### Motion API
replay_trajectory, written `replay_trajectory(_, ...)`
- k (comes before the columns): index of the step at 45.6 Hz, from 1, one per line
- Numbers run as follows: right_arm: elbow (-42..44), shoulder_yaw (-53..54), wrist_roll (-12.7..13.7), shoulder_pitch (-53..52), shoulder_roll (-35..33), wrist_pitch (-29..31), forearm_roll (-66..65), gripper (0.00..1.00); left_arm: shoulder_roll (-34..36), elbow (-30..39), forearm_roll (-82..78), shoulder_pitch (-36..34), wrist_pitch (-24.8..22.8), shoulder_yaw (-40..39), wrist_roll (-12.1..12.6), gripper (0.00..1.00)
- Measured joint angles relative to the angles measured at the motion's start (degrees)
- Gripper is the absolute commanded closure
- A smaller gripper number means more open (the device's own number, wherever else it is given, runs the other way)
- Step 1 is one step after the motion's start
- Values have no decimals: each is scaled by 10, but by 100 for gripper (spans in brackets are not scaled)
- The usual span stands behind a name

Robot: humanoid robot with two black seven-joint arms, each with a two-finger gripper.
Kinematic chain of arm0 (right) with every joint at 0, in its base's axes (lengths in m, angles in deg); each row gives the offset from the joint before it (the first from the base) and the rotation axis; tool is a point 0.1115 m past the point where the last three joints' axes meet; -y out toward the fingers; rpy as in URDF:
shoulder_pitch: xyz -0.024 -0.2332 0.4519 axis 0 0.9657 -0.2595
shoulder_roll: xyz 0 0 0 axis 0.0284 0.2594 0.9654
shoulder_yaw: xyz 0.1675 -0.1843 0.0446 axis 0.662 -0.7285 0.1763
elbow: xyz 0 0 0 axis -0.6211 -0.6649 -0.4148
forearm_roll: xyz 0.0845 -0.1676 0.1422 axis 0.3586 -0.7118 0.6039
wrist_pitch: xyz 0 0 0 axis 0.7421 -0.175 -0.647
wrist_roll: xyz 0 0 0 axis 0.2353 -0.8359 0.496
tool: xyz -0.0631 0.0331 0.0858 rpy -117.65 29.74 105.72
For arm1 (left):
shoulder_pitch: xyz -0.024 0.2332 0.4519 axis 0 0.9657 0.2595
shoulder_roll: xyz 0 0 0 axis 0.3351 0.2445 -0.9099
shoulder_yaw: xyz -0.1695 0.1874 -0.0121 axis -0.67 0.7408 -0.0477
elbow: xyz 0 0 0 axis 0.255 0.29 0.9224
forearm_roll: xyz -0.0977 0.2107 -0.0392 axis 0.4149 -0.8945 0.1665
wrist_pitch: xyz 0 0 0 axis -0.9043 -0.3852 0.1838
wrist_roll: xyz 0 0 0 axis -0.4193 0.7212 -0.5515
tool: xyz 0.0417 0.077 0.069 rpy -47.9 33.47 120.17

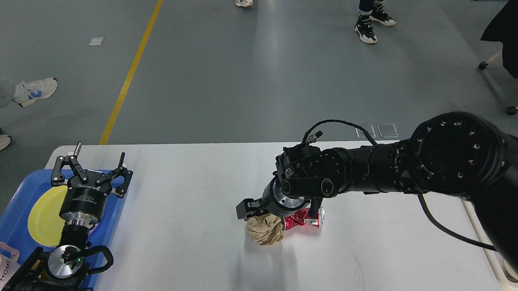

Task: Tidy desktop
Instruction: 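Lower the right gripper and grasp the crumpled brown paper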

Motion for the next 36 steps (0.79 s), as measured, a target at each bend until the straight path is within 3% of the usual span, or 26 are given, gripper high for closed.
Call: replay_trajectory(36,27,51,-2,126,-7,-67,-75,2,0,0,0,0,0,0,-1,4)
